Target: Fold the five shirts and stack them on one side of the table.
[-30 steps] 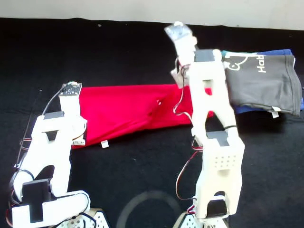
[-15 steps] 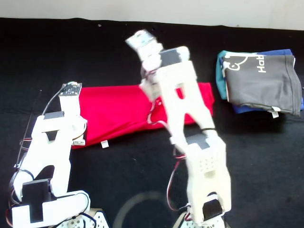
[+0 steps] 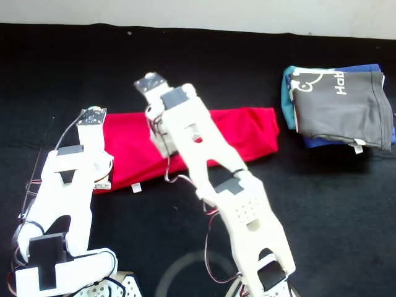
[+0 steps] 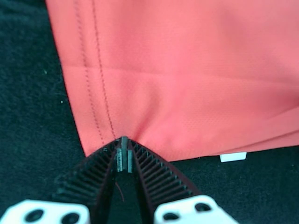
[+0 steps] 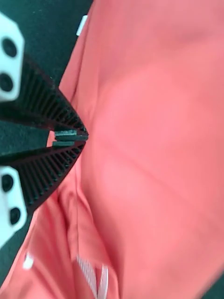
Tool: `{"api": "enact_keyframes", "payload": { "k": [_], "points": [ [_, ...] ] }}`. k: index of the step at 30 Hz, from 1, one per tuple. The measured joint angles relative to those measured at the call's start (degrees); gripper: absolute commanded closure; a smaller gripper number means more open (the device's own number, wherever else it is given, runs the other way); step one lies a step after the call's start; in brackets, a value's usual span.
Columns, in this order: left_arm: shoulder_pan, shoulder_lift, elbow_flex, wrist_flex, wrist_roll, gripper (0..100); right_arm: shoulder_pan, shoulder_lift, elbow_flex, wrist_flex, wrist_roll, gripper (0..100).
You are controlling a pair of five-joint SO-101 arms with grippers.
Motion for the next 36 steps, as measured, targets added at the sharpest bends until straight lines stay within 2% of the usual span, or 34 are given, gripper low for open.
{"api": "enact_keyframes", "payload": {
  "k": [12,18,27,36],
  "points": [
    [0.0,0.0,0.0,0.0,0.0,99,-0.53,0.62,0.97,8.18,0.0,99.2],
    [0.0,0.0,0.0,0.0,0.0,99,-0.53,-3.08,1.32,7.12,0.0,99.2],
    [0.0,0.0,0.0,0.0,0.0,99,-0.53,-1.76,1.67,-5.45,0.0,99.2],
    [0.0,0.0,0.0,0.0,0.0,99,-0.53,2.2,1.85,1.58,0.0,99.2]
  ]
}}
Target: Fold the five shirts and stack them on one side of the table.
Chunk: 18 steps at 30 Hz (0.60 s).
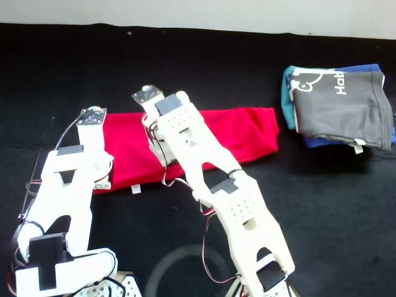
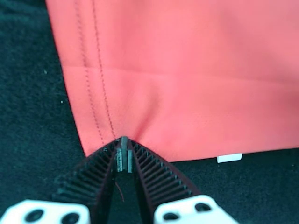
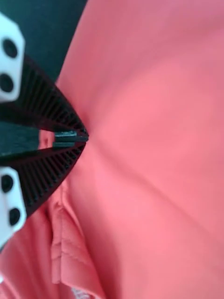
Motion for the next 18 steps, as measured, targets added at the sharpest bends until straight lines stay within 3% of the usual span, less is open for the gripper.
{"api": "enact_keyframes", "payload": {
  "k": [10,18],
  "points": [
    [0.0,0.0,0.0,0.0,0.0,99,0.09,-1.14,-0.09,3.34,0.0,99.2],
    [0.0,0.0,0.0,0.0,0.0,99,7.82,-8.7,-10.02,6.07,1.85,99.2]
  ]
}}
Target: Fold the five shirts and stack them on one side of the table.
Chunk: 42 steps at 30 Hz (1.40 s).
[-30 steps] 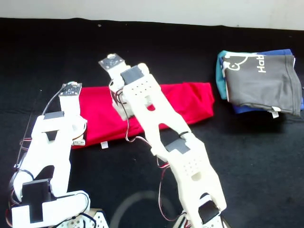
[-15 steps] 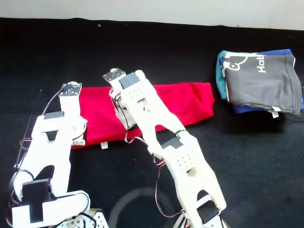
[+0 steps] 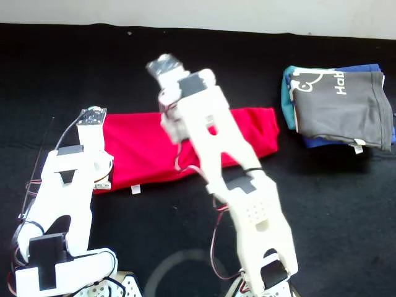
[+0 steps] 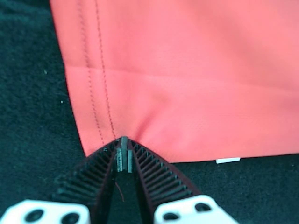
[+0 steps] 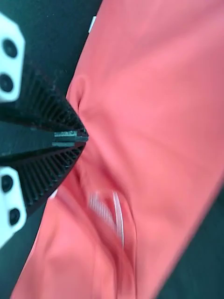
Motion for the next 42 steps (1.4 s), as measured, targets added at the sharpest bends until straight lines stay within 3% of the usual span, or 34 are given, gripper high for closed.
{"api": "enact_keyframes", "payload": {
  "k": [7,17,31,38,42],
  "points": [
    [0.0,0.0,0.0,0.0,0.0,99,6.77,-3.16,2.99,0.79,0.44,99.2],
    [0.0,0.0,0.0,0.0,0.0,99,7.38,-3.08,17.23,0.7,0.79,99.2],
    [0.0,0.0,0.0,0.0,0.0,99,6.24,0.18,17.93,-12.22,0.79,99.2],
    [0.0,0.0,0.0,0.0,0.0,99,6.15,2.81,17.41,-13.71,0.79,99.2],
    [0.0,0.0,0.09,0.0,0.0,99,7.21,2.9,11.25,-9.23,0.79,99.2]
  ]
}}
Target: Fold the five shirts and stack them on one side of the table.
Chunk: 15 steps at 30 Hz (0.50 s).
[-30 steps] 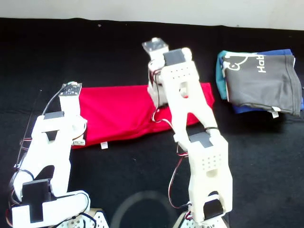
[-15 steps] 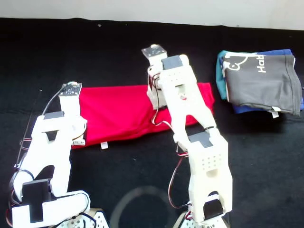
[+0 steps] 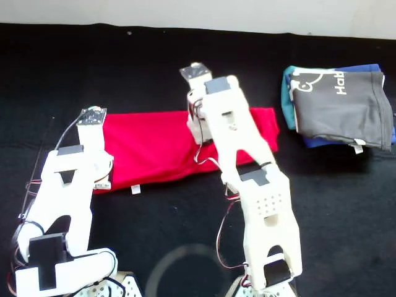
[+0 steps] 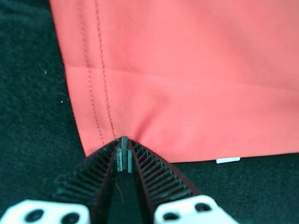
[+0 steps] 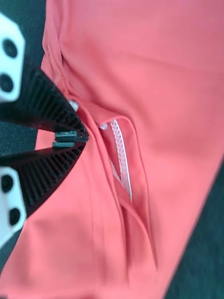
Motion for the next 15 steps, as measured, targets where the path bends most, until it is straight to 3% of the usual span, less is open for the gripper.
{"api": "enact_keyframes", "payload": {
  "k": [8,15],
  "points": [
    [0.0,0.26,-1.85,1.23,0.0,99,4.92,-4.92,-14.59,9.49,0.0,99.2],
    [0.0,0.44,-16.35,17.05,0.0,96,10.73,-16.18,-11.78,10.02,0.0,99.2]
  ]
}}
